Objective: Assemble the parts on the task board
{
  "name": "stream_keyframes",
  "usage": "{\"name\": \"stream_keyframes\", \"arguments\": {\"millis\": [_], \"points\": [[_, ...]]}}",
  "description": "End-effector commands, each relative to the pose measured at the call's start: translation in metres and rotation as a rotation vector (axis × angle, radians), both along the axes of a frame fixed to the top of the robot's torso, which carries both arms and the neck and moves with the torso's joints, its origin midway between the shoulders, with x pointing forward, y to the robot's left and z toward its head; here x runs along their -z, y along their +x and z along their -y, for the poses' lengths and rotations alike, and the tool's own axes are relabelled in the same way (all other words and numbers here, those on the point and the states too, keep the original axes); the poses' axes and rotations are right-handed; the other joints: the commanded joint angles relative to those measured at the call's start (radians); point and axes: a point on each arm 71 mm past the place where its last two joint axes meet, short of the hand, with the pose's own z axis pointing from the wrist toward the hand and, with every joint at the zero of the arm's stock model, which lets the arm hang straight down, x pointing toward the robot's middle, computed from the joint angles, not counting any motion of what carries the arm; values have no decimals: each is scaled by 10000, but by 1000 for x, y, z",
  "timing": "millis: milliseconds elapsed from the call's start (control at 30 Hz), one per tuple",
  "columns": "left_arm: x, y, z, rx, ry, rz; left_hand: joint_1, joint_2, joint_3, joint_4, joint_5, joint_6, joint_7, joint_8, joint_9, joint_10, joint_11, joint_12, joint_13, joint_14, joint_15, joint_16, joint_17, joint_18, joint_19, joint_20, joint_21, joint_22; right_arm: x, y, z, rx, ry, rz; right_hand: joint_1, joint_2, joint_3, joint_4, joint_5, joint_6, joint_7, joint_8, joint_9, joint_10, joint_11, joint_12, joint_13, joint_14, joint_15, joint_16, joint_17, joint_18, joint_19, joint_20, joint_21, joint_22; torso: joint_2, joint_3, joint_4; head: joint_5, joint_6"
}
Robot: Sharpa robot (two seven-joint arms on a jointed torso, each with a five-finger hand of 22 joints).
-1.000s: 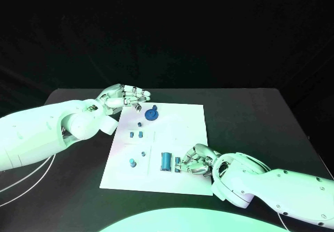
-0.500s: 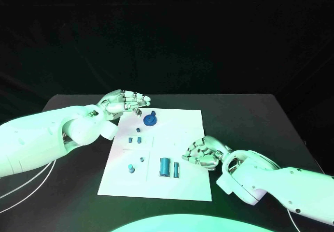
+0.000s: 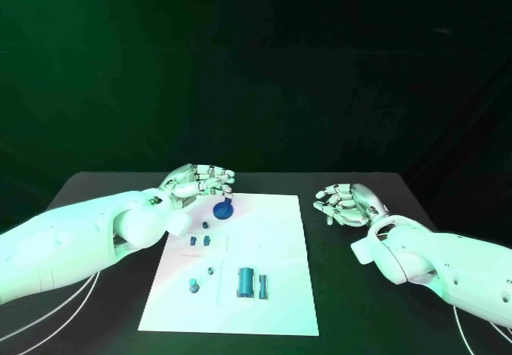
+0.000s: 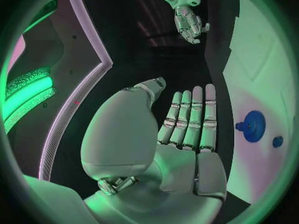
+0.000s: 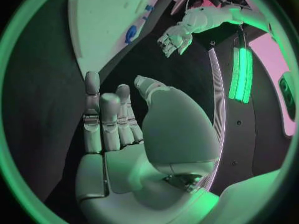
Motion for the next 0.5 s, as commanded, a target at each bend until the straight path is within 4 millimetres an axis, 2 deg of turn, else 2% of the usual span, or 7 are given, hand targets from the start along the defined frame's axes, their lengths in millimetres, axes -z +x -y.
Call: {"name": "stream_keyframes", "arguments": {"millis": [33,100,267,400,433,467,500], "points": [[1,11,-9,-1688,-833,531,171,42,16,177,-43,390,-203,85,-29,660,-9,-575,-443,268,58,-1271,-276,121,256,65,-851,-632,-2,13,13,546,1328,535,87,-134,335,-8,383,-193,227,-199,-264,-433,239,-1009,-1121,-853,238,-1607,-1038,140,-559,234,-769,-717,-164,-89,-51,-15,249],[6,15,-11,-2114,-937,580,227,-29,205,273,-38,523,-233,-32,-70,1262,-79,-1245,-728,787,-11,-2187,-319,115,505,51,-1297,-988,0,19,20,752,1381,644,233,-220,786,-142,377,-467,543,-407,-519,-761,537,-2166,-2413,-1593,571,-2994,-1602,84,-1393,489,-1479,-1422,-235,-115,-50,-29,368],[16,23,-16,-2829,-971,684,263,-67,468,301,-41,677,-311,-215,-147,2148,-116,-2625,-719,1398,-14,-3641,-244,113,751,74,-2079,-1595,2,29,29,865,1645,722,-54,-271,1272,-346,369,-209,666,-731,-1234,-389,763,-3904,-5013,-1791,873,-5423,-2744,157,-2316,981,-1388,-2973,-321,-131,-78,35,519],[20,25,-17,-3055,-954,748,232,-54,445,259,-38,559,-324,-452,-313,2245,-10,-3496,-722,1239,137,-4566,-307,67,482,198,-2731,-2050,3,32,29,692,1853,691,-256,-207,1203,-636,303,30,686,-1180,-1827,-190,898,-4656,-6506,-2015,1087,-6795,-3413,202,-2712,1200,-1389,-4294,-326,-65,-101,47,550],[21,23,-12,-2323,-619,359,-4149,2078,-4397,-2320,-1704,-8072,-2023,-2460,-3214,-7466,-1885,-5329,-1358,-6819,-1507,-8000,-2119,-1695,-7151,-2649,-4604,-4530,5,31,32,1201,1078,560,-4156,2088,-4217,-2177,-2149,-7902,-1595,-3754,-5892,-9941,-759,-7245,-8833,-5110,-70,-9934,-7541,-1629,-11490,-1120,-2007,-11741,-281,-108,-68,30,520],[21,23,-12,-2334,-613,362,-4437,2078,-4397,-2320,-1704,-8072,-2023,-2460,-3214,-7466,-1885,-5329,-1358,-6819,-1507,-8000,-2119,-1695,-7151,-2649,-4604,-4530,4,30,32,1209,1115,561,-4545,2088,-4217,-2177,-2149,-7902,-1595,-3754,-5892,-9941,-759,-7245,-8833,-12357,-70,-9934,-7541,-1629,-11490,-1120,-2007,-11741,-289,-96,-48,17,530],[21,23,-11,-2352,-604,367,-4794,2078,-4397,-2320,-1704,-8072,-2023,-2460,-3214,-7466,-1885,-5329,-1358,-6819,-1507,-8000,-2119,-1695,-7151,-2649,-4604,-4530,4,30,31,1223,1172,563,-4858,2088,-4217,-2177,-2149,-7902,-1595,-3754,-5892,-9941,-759,-7245,-8833,-12357,-70,-9934,-7541,-1629,-11490,-1120,-2007,-11741,-298,-82,-23,1,542]]}}
